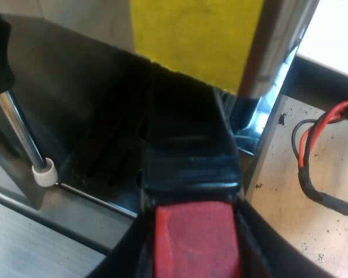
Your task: Put the handle in the coffee machine
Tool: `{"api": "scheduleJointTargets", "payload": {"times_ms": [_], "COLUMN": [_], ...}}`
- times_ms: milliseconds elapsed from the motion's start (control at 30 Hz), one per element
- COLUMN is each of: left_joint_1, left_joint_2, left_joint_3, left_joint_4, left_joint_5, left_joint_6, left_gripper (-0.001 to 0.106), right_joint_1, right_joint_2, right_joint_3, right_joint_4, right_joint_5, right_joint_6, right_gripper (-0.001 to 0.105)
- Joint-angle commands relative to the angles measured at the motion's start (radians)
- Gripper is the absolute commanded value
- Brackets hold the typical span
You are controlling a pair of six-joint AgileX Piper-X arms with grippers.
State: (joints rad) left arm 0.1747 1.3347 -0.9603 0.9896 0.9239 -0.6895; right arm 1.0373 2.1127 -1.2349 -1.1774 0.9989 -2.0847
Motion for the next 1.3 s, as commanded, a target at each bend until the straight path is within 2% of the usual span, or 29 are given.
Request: {"api": "scheduleJointTargets", "payload": {"times_ms": [33,67,100,133,167,333,400,633,700,733,767,833,967,1067,1300], "left_joint_1": [0.0,0.0,0.0,0.0,0.0,0.0,0.006,0.086,0.109,0.118,0.125,0.126,0.112,0.081,0.039], "left_joint_2": [-0.028,-0.028,-0.028,-0.028,-0.028,-0.032,-0.039,-0.106,-0.111,-0.11,-0.11,-0.11,-0.106,-0.077,0.021], "left_joint_3": [-0.017,-0.017,-0.017,-0.017,-0.023,-0.067,-0.087,-0.137,-0.147,-0.155,-0.164,-0.175,-0.184,-0.183,-0.186], "left_joint_4": [0.025,0.031,0.034,0.041,0.057,0.12,0.133,0.137,0.137,0.137,0.137,0.137,0.124,0.096,0.091], "left_joint_5": [0.086,0.086,0.086,0.086,0.086,0.059,0.039,0.04,0.032,0.014,-0.015,-0.058,-0.137,-0.252,-0.26], "left_joint_6": [0.015,0.015,0.015,0.015,0.015,0.018,0.018,0.015,0.002,-0.011,-0.024,-0.018,-0.017,-0.05,-0.069], "left_gripper": [0.042,0.059,0.064,0.075,0.078,0.069,0.069,0.068,0.06,0.046,0.025,0.001,0.001,0.001,0.001], "right_joint_1": [-0.01,-0.01,-0.01,-0.01,-0.01,-0.01,-0.01,-0.01,-0.008,-0.008,-0.008,-0.008,-0.008,-0.008,-0.008], "right_joint_2": [-0.065,-0.071,-0.073,-0.079,-0.082,-0.098,-0.103,-0.103,-0.105,-0.105,-0.108,-0.111,-0.114,-0.114,-0.114], "right_joint_3": [-0.011,-0.011,-0.011,-0.011,-0.011,-0.011,-0.011,-0.011,-0.011,-0.011,-0.011,-0.011,-0.011,-0.011,-0.011], "right_joint_4": [-0.083,-0.083,-0.081,-0.081,-0.081,-0.074,-0.074,-0.074,-0.074,-0.074,-0.074,-0.074,-0.074,-0.074,-0.074], "right_joint_5": [0.013,0.013,0.013,0.013,0.013,0.013,0.013,0.013,0.013,0.013,0.013,0.013,0.013,0.013,0.013], "right_joint_6": [-0.007,-0.007,-0.007,-0.007,-0.008,-0.012,-0.013,-0.013,-0.013,-0.013,-0.013,-0.013,-0.013,-0.013,-0.013], "right_gripper": [0.039,0.039,0.039,0.039,0.039,0.039,0.039,0.039,0.039,0.039,0.039,0.039,0.039,0.039,0.039]}}
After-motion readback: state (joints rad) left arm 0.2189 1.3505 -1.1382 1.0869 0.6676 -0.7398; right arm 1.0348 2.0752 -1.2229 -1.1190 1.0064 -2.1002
